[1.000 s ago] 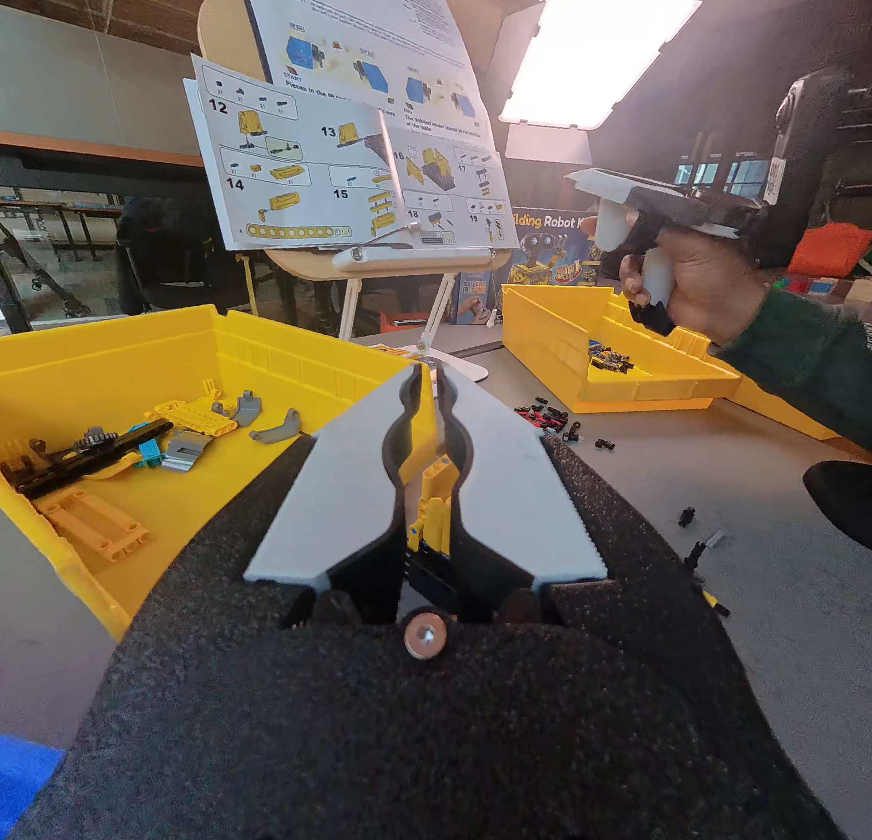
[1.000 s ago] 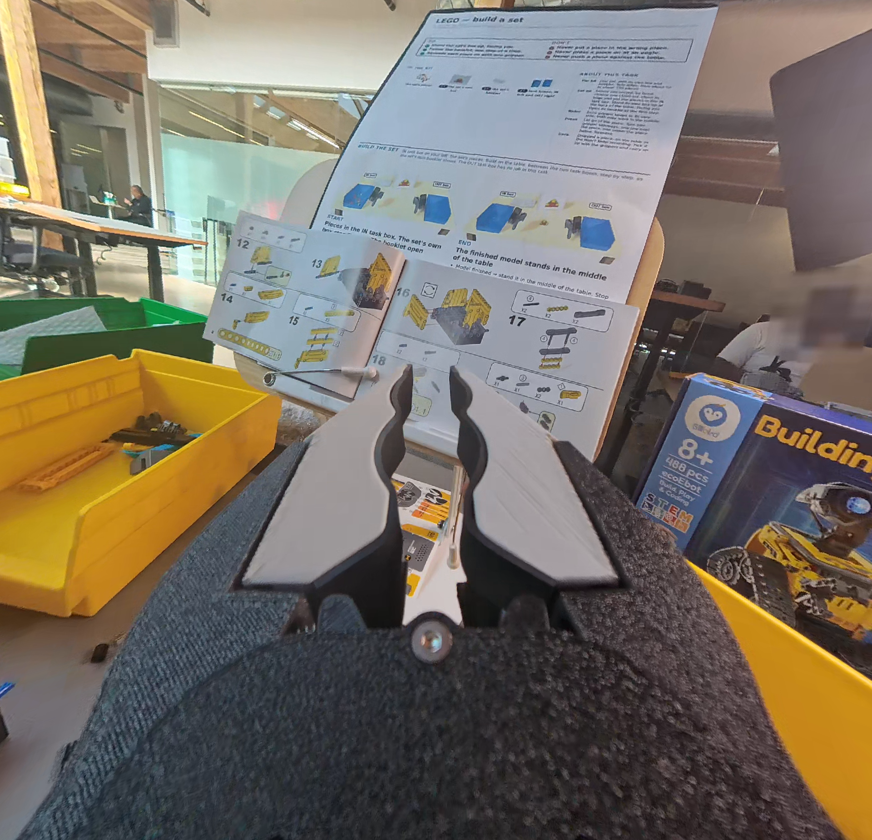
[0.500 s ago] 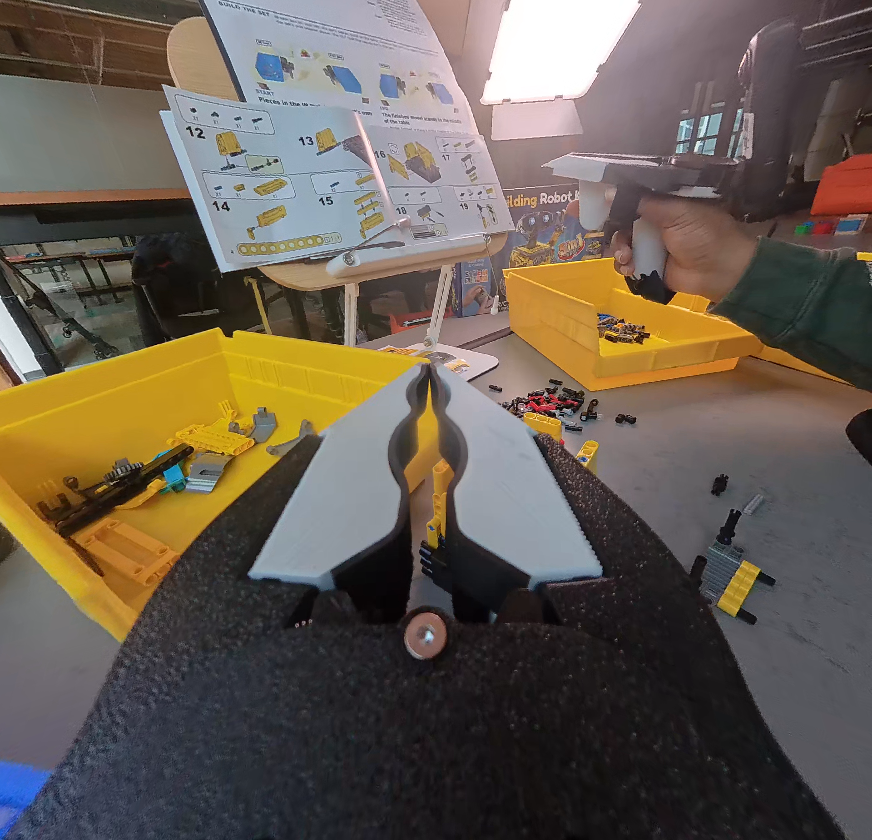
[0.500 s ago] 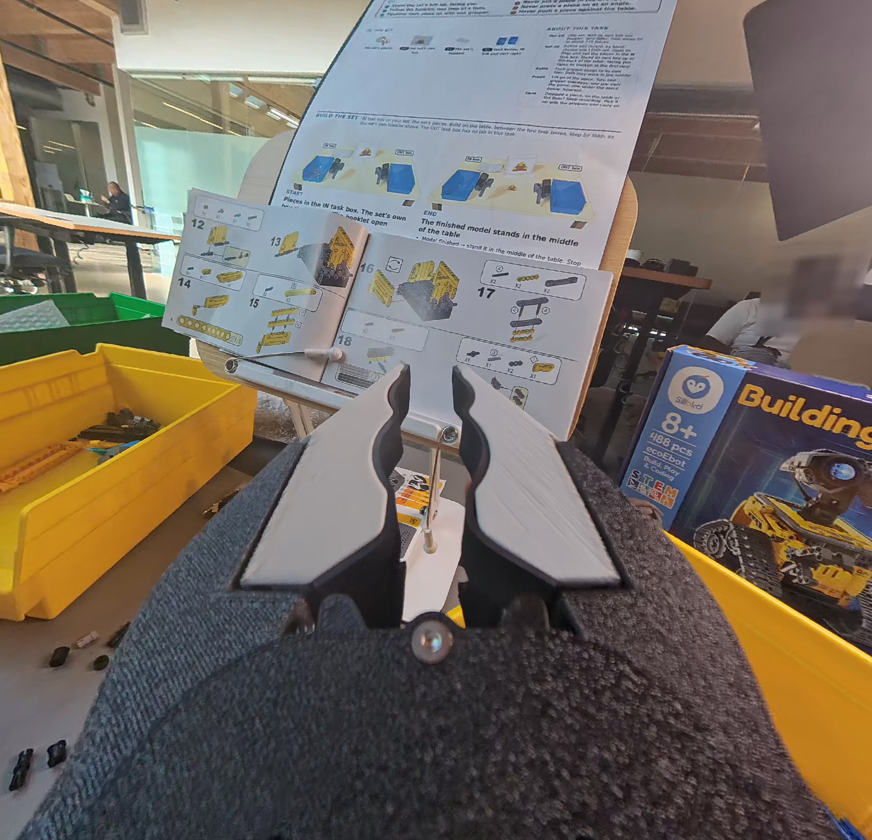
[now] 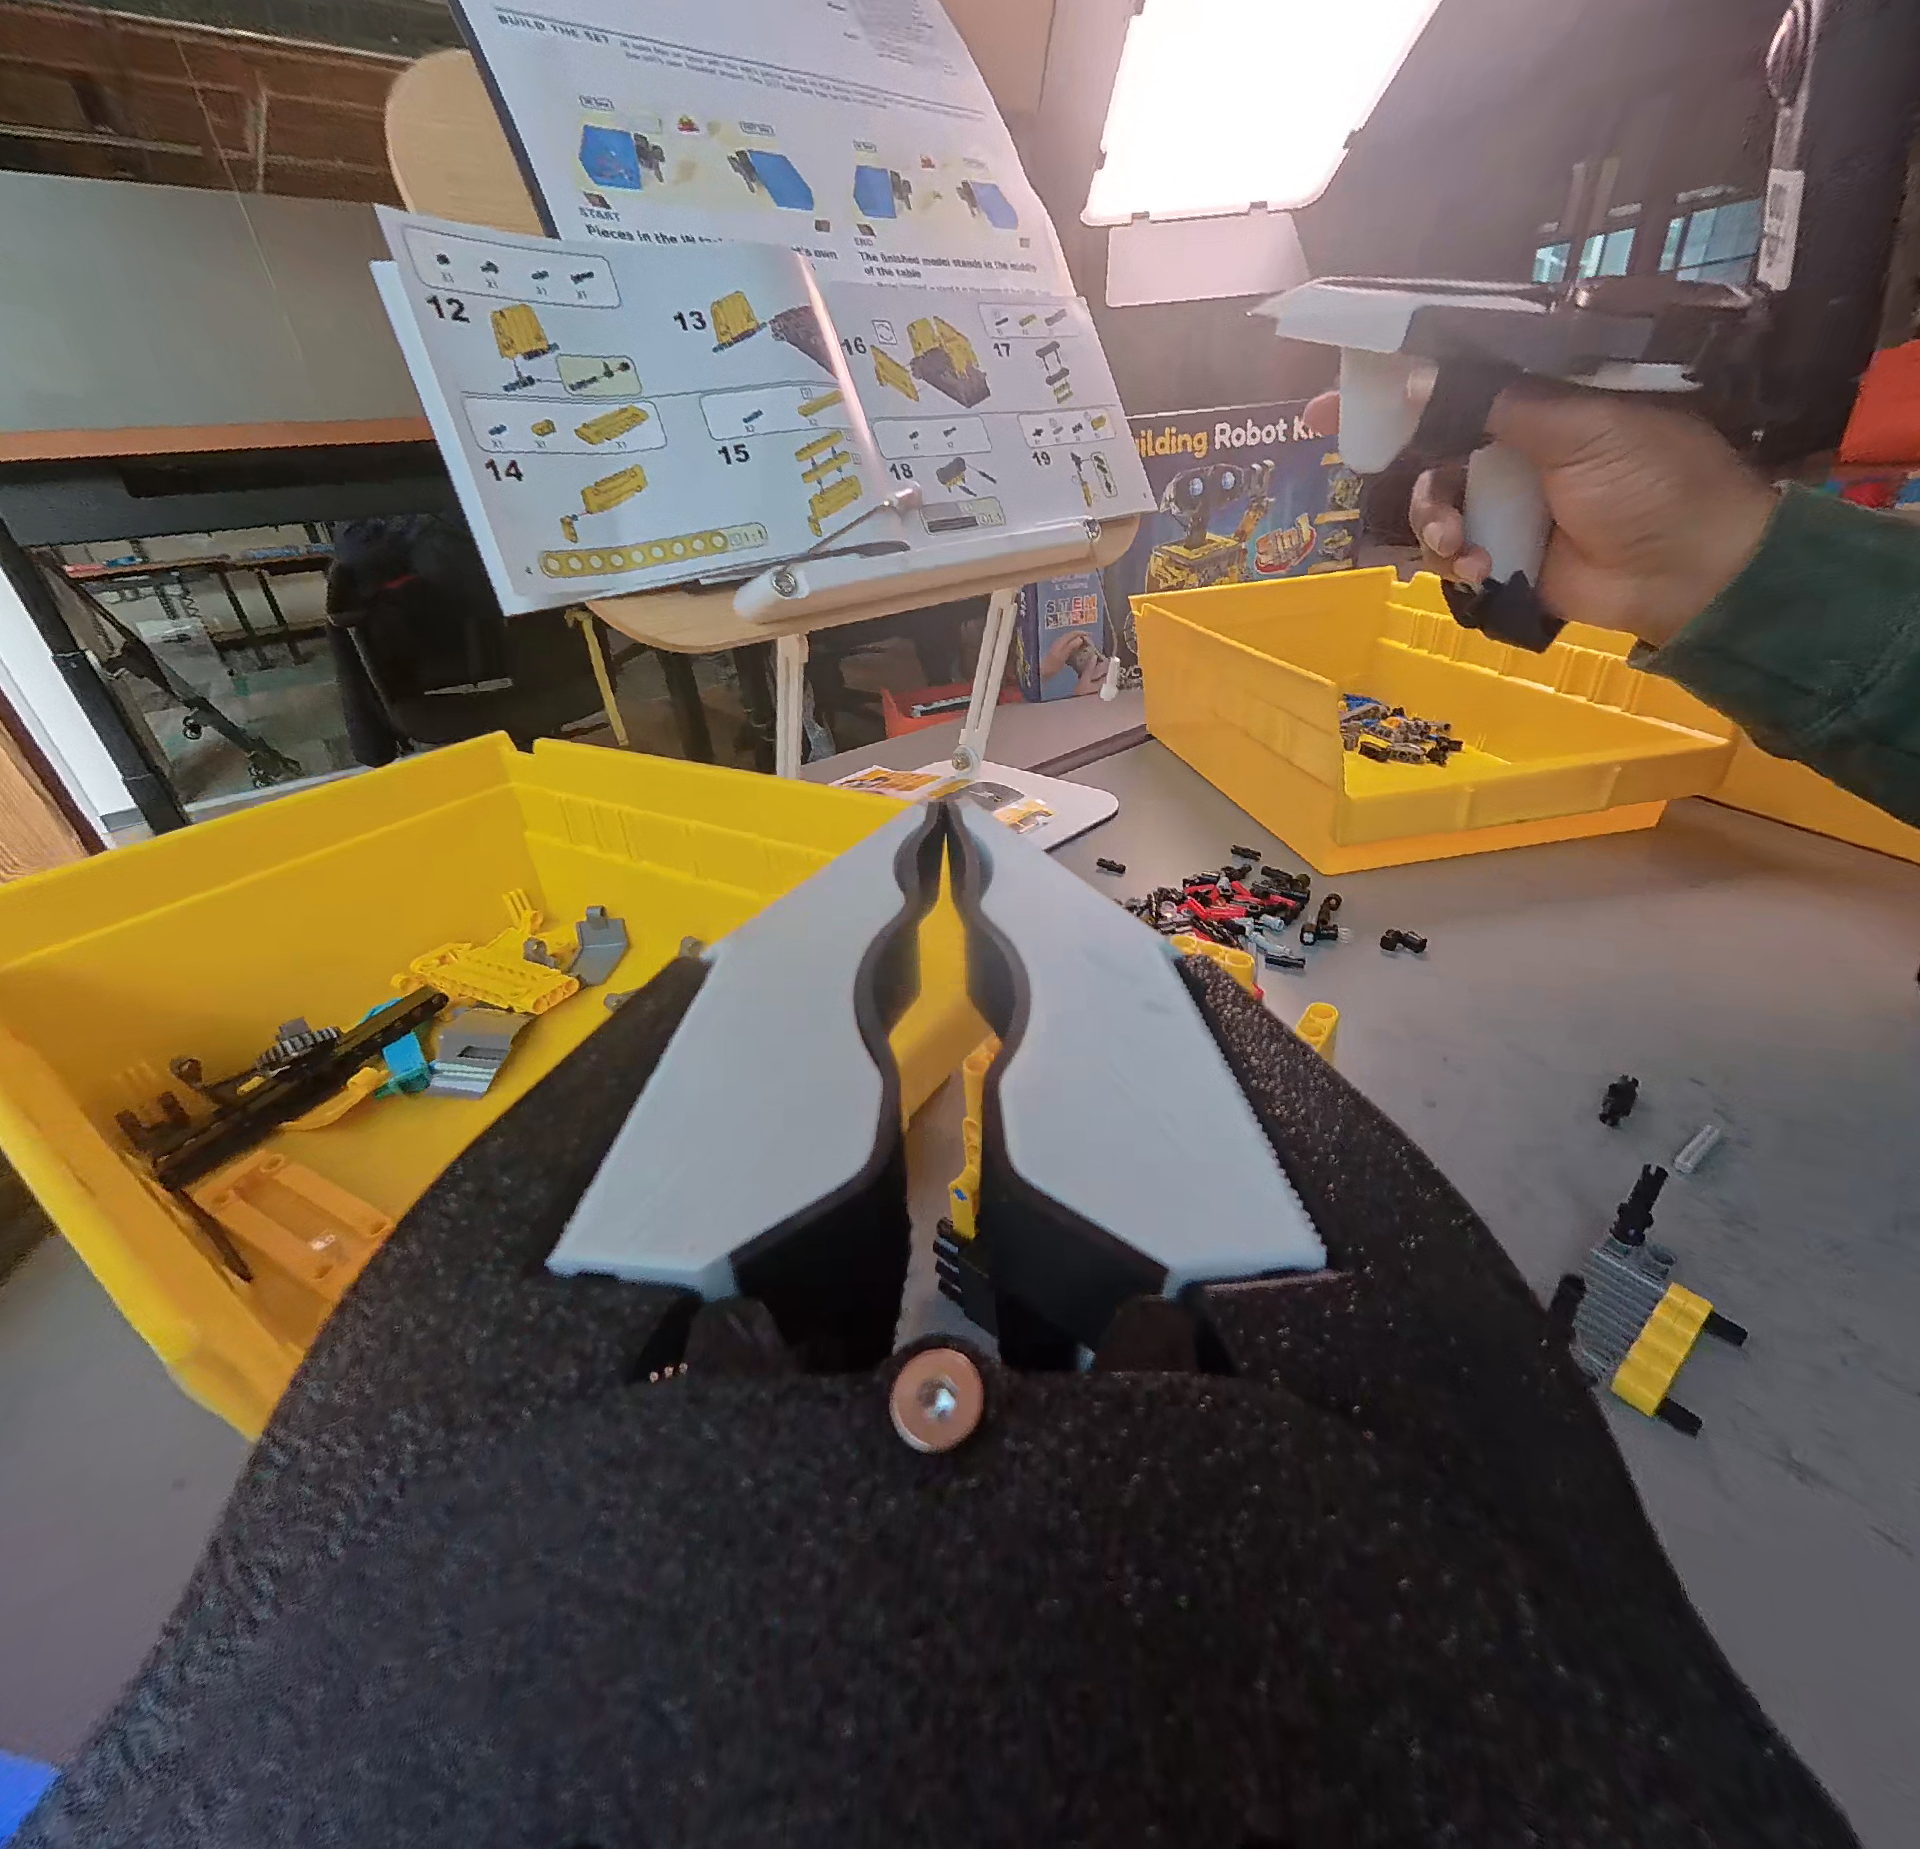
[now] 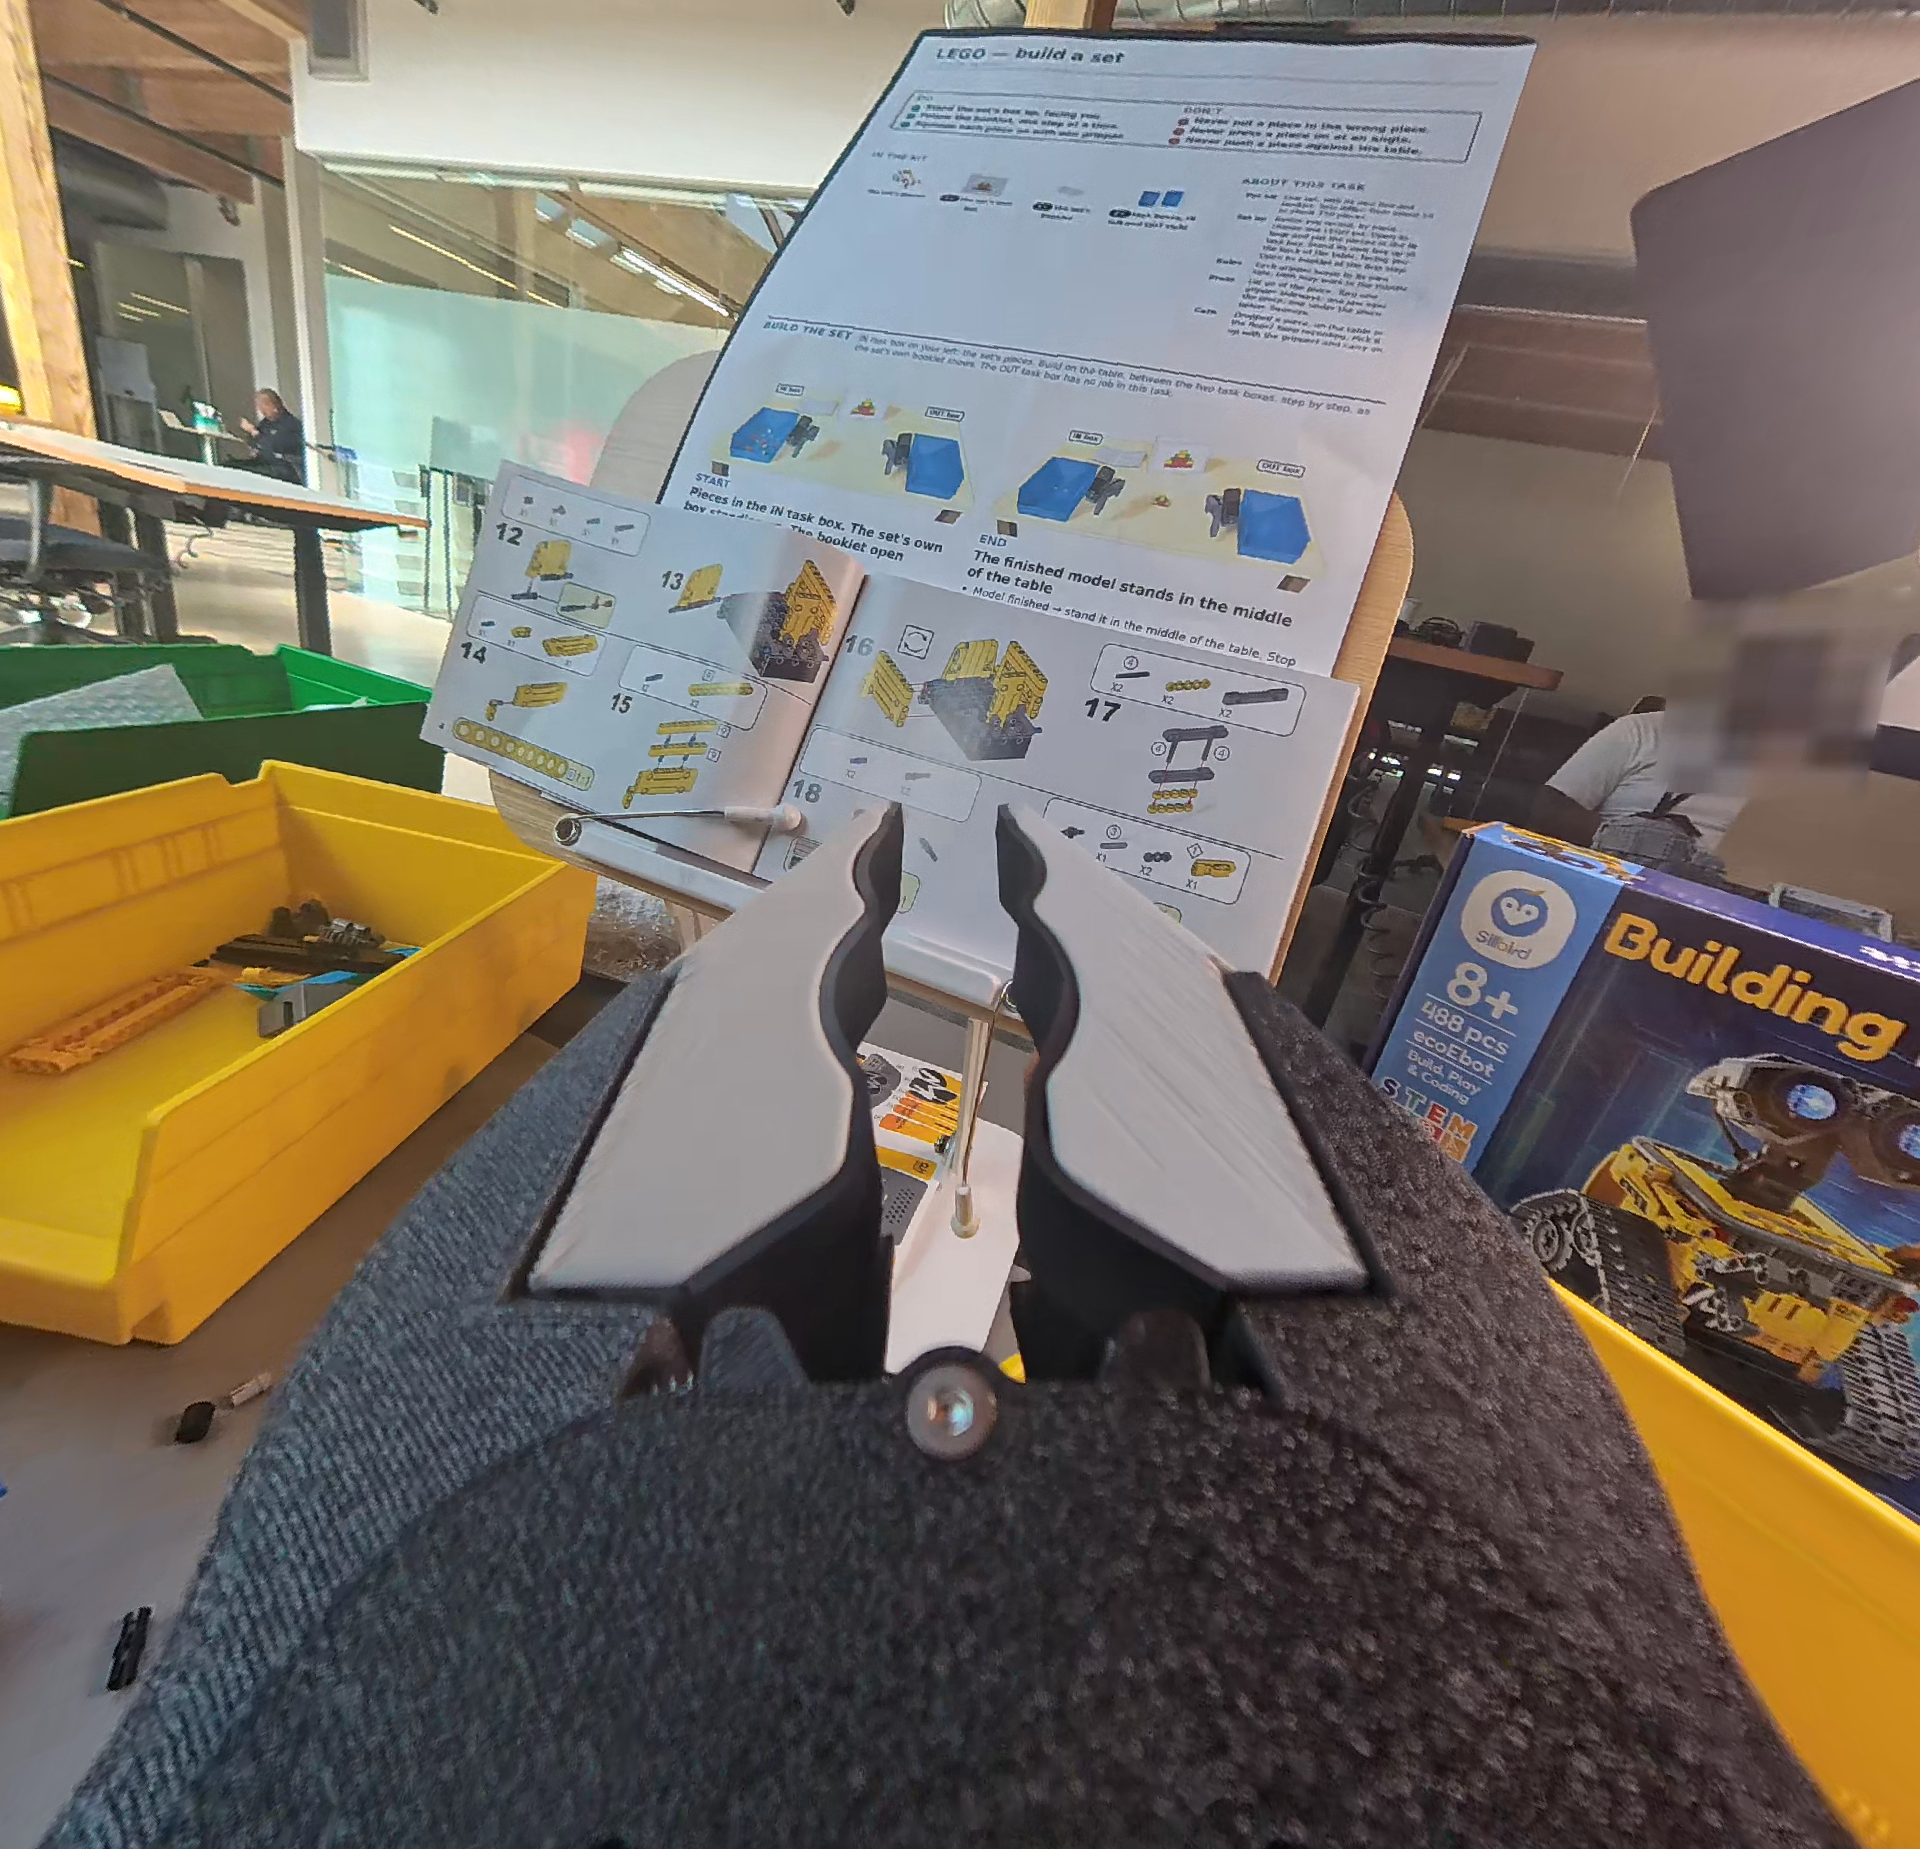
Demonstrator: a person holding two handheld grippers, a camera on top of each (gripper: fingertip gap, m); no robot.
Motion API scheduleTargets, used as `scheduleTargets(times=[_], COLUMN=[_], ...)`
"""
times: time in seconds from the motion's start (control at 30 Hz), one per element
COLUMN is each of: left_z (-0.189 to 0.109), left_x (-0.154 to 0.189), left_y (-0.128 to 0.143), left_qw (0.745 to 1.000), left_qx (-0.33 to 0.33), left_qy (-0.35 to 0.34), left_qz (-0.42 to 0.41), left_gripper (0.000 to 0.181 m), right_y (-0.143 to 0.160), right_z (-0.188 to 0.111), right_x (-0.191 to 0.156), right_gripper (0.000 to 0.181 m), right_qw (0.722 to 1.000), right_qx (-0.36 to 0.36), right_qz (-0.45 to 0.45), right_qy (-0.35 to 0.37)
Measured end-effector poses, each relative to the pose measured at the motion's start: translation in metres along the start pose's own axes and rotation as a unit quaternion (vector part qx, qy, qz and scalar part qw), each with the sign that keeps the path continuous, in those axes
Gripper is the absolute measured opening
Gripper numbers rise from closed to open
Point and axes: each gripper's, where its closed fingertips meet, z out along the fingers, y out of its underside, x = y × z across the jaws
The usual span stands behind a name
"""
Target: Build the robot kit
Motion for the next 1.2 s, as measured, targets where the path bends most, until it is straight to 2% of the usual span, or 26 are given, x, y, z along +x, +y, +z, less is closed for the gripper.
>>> scheduleTargets(times=[0.13, 0.23, 0.3, 0.43, 0.6, 0.87, 1.2], left_z=[0.011, 0.017, 0.017, 0.015, 0.015, 0.016, 0.019], left_x=[-0.018, -0.033, -0.037, -0.014, 0.008, 0.005, 0.01], left_y=[-0.03, -0.04, -0.032, -0.004, -0.01, 0.0, 0.011], left_qw=[0.998, 0.996, 0.997, 0.999, 0.999, 0.999, 0.999], left_qx=[0.041, 0.062, 0.053, 0.006, 0.013, -0.003, -0.023], left_qy=[-0.025, -0.049, -0.056, -0.024, 0.013, 0.012, 0.03], left_qz=[-0.032, -0.041, -0.03, 0.041, 0.05, 0.043, 0.036], left_gripper=[0.0, 0.0, 0.0, 0.0, 0.0, 0.0, 0.0], right_y=[0.007, 0.015, 0.021, 0.034, 0.042, 0.049, 0.06], right_z=[0.001, 0.003, 0.004, 0.01, 0.026, 0.053, 0.056], right_x=[0.004, 0.006, 0.009, 0.016, 0.026, 0.042, 0.047], right_gripper=[0.017, 0.016, 0.013, 0.007, 0.004, 0.005, 0.005], right_qw=[1.0, 1.0, 1.0, 0.999, 0.999, 0.998, 0.998], right_qx=[-0.011, -0.02, -0.025, -0.037, -0.043, -0.051, -0.062], right_qz=[0.003, 0.001, -0.001, 0.002, -0.003, 0.017, 0.017], right_qy=[0.007, 0.01, 0.013, 0.019, 0.027, 0.029, 0.029])
